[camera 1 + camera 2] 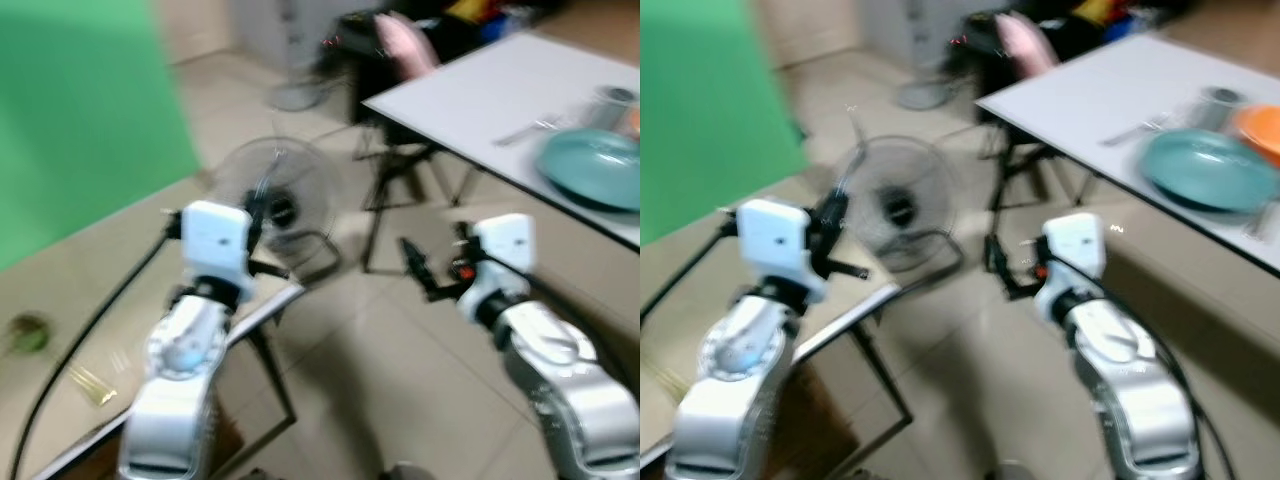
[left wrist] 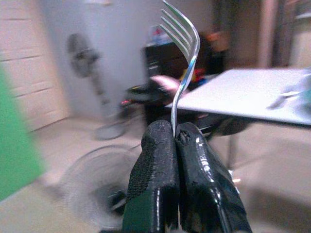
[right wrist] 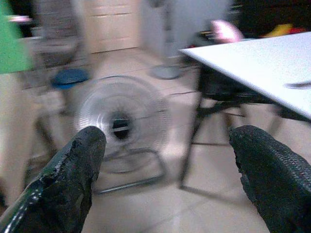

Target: Setting the table

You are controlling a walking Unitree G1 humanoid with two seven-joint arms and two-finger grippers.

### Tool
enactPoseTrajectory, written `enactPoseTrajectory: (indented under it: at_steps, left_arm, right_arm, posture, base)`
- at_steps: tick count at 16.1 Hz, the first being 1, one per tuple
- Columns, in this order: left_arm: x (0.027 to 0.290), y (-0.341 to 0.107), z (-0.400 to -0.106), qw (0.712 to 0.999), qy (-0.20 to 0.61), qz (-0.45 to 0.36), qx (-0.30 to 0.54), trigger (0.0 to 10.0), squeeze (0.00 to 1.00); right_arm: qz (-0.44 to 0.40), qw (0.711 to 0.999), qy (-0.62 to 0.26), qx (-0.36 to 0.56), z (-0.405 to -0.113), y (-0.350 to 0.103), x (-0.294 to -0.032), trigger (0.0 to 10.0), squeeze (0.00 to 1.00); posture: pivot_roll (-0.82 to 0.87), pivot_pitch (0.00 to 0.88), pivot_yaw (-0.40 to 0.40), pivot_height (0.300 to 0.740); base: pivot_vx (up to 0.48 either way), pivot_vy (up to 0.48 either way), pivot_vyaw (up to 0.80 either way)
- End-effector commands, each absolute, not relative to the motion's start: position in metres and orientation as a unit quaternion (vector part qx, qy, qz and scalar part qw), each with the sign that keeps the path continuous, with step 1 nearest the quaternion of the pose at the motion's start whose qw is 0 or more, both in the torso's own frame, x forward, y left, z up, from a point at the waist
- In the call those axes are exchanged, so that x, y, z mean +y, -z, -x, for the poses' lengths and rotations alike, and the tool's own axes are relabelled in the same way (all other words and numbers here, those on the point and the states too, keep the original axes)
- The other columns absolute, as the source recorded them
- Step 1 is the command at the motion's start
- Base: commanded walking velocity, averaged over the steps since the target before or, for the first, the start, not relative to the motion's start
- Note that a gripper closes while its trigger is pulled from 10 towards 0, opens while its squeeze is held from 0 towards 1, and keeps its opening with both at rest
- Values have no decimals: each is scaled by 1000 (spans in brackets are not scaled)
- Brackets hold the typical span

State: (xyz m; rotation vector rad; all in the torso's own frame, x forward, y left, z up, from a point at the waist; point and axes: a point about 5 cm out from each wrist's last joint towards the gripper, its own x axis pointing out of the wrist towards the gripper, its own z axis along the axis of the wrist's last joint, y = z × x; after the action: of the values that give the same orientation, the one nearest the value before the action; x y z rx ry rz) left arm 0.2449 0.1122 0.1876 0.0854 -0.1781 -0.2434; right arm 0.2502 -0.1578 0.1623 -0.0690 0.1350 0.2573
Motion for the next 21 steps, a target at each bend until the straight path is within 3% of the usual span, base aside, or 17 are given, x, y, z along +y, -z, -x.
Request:
enactPoseTrajectory:
  at_steps: [1,21]
  left_arm:
    - [121,-187,-243,990,104,-43,-89,10000,0]
    - [123,-178,-232,989,117,-43,-78,10000,0]
  right_arm:
    - [34,988,-130,71,-249,-162,-154,10000,0]
    - [36,991,-95,85,-245,-160,-161,10000,0]
  posture:
    - [-116,28,47,740]
    - [-128,32,51,740]
  base:
    - [0,0,-800]
    - [0,0,-799]
